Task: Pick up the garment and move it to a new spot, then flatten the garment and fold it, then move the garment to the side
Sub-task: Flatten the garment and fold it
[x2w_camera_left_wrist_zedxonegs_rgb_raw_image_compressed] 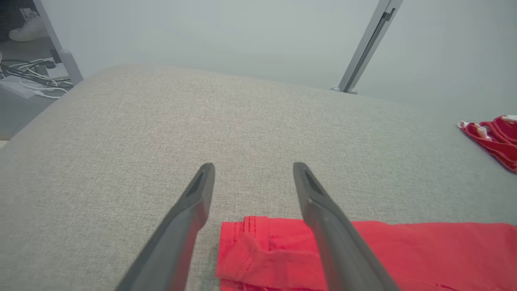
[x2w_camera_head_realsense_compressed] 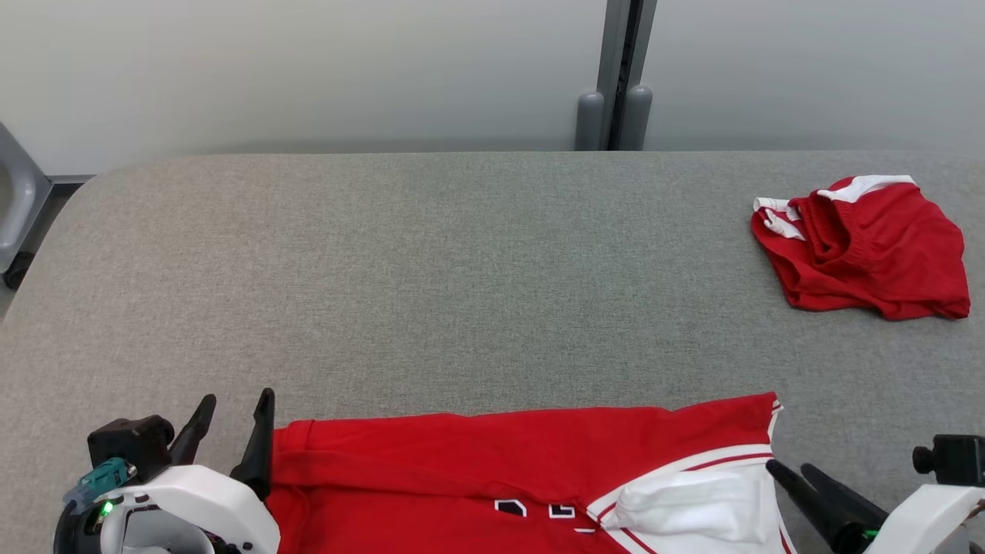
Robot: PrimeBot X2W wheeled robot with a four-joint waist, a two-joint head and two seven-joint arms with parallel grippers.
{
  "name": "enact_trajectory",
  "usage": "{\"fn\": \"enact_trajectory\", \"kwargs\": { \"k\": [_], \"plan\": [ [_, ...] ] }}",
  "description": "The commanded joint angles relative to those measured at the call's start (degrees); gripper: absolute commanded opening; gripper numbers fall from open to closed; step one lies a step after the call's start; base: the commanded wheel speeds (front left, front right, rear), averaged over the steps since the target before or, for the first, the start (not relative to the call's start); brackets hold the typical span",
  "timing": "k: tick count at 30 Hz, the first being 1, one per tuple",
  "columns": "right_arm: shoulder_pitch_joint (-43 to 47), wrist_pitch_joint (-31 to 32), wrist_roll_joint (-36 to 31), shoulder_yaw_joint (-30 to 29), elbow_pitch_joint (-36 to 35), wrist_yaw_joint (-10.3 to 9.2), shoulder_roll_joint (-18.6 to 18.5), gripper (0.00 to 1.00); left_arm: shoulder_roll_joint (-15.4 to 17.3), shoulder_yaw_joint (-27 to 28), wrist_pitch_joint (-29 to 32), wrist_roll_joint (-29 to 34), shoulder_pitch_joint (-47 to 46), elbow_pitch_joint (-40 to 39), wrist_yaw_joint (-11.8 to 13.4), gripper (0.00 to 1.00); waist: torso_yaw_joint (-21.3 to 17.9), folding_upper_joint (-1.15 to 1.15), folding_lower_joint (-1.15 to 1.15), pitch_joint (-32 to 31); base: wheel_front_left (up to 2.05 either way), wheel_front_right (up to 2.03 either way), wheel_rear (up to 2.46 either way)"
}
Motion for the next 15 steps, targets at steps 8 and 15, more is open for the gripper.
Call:
{"fn": "enact_trajectory", "kwargs": {
  "k": [8,15],
  "plan": [
    [-1.0,4.3,-2.7,3.9,7.6,0.03,3.5,1.0,-3.7,5.2,-0.3,4.5,3.8,3.7,-3.7,1.0,0.1,0.0,0.0,0.3,0.0,0.0,0.0],
    [-3.1,9.4,-3.5,5.7,13.1,0.02,7.6,1.0,-5.3,5.6,-0.3,5.4,3.0,5.8,-5.6,1.0,0.3,0.0,0.0,0.7,0.0,0.0,0.0]
  ]
}}
